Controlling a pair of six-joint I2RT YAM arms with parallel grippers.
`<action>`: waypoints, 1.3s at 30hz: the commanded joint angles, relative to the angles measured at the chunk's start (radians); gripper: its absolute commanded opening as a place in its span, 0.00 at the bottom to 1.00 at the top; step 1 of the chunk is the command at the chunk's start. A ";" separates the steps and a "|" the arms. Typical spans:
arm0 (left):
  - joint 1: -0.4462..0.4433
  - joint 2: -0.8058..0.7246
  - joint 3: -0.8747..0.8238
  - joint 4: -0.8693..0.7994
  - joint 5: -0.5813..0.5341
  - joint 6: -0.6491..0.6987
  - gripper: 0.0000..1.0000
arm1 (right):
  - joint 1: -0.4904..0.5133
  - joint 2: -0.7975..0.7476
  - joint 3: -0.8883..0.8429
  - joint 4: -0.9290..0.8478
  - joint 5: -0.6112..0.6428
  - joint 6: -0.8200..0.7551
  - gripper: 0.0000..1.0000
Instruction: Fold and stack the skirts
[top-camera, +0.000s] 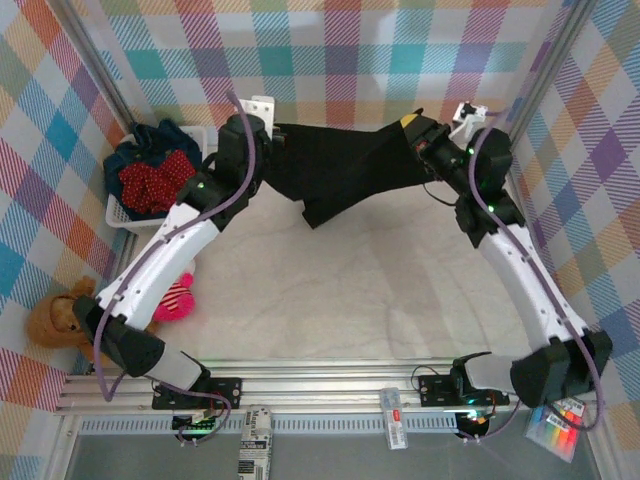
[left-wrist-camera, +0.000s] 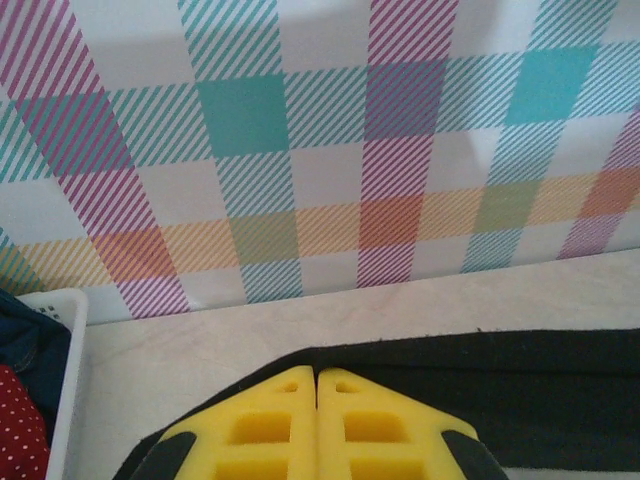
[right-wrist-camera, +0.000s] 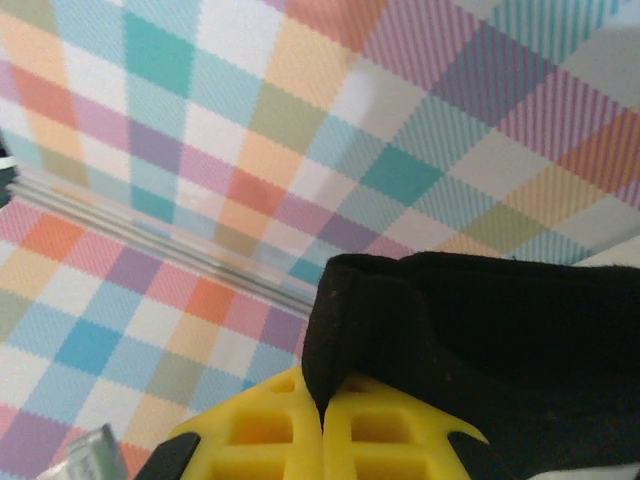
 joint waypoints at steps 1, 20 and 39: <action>-0.011 -0.091 0.065 -0.036 0.047 -0.012 0.00 | 0.019 -0.107 -0.009 0.035 -0.016 -0.008 0.00; 0.104 0.291 0.358 -0.263 0.078 -0.084 0.00 | 0.039 -0.046 -0.153 -0.039 0.146 -0.061 0.00; 0.160 0.652 0.468 -0.326 0.382 -0.300 1.00 | -0.028 0.664 0.071 -0.260 -0.116 -0.392 0.99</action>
